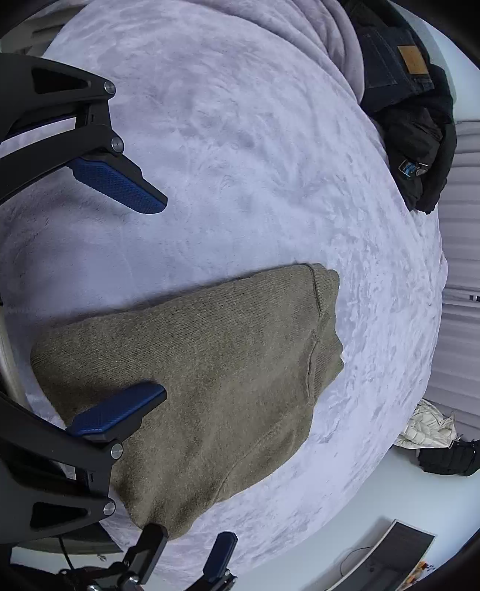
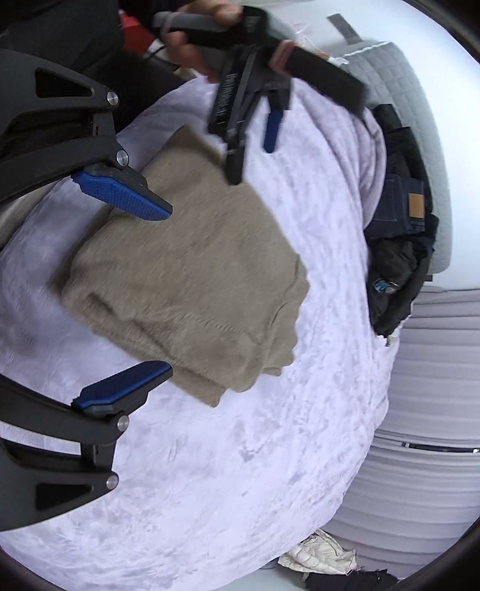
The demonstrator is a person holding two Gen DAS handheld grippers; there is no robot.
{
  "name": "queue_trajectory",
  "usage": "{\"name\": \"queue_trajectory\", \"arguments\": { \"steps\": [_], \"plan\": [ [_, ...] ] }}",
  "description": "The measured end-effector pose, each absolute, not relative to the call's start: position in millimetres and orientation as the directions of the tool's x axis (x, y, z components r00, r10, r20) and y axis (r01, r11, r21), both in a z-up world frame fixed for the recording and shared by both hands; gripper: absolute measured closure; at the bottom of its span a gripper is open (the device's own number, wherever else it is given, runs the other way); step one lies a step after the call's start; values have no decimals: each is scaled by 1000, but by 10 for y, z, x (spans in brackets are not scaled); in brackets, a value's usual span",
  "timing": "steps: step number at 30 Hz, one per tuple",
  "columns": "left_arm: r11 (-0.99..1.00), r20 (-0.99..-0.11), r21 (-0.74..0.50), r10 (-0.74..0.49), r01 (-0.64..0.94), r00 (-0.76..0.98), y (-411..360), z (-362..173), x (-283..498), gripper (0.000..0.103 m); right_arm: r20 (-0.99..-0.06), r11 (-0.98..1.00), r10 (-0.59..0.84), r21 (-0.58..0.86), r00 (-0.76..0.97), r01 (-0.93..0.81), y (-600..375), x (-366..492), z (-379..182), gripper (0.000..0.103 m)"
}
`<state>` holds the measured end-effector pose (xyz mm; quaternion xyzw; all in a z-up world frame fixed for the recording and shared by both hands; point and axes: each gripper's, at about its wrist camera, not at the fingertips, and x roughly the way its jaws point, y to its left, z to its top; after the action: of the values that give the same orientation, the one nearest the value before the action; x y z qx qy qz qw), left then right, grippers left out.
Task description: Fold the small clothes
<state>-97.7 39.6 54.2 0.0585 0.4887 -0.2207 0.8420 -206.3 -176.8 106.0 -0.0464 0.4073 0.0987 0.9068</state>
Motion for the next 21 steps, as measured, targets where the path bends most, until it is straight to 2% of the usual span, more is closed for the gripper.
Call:
{"name": "queue_trajectory", "arguments": {
  "steps": [4, 7, 9, 12, 18, 21],
  "plan": [
    [889, -837, -172, -359, 424, 413, 460, 557, -1083, 9, -760, 979, 159, 41, 631, -198, -1662, -1945, 897, 22],
    [878, -845, -151, -353, 454, 401, 446, 468, -1180, 9, -784, 985, 111, 4, 611, -173, -1615, -1936, 757, 22],
    [886, -875, -146, -323, 440, 361, 430, 284, -1138, 2, -805, 992, 71, -6, 589, -127, -1703, -1941, 601, 21],
    [886, -878, -237, -371, 400, 302, 521, 115, -1075, 0, -833, 990, 139, 122, 536, -67, -1907, -1966, 397, 21],
    [899, -869, -182, -336, 399, 362, 474, 345, -1153, 0, -832, 990, 136, 127, 538, -54, -1935, -2060, 484, 21],
    [906, -858, -109, -293, 409, 422, 372, 483, -1174, 0, -782, 991, 134, 106, 609, -81, -1895, -2110, 774, 21]
  ]
}}
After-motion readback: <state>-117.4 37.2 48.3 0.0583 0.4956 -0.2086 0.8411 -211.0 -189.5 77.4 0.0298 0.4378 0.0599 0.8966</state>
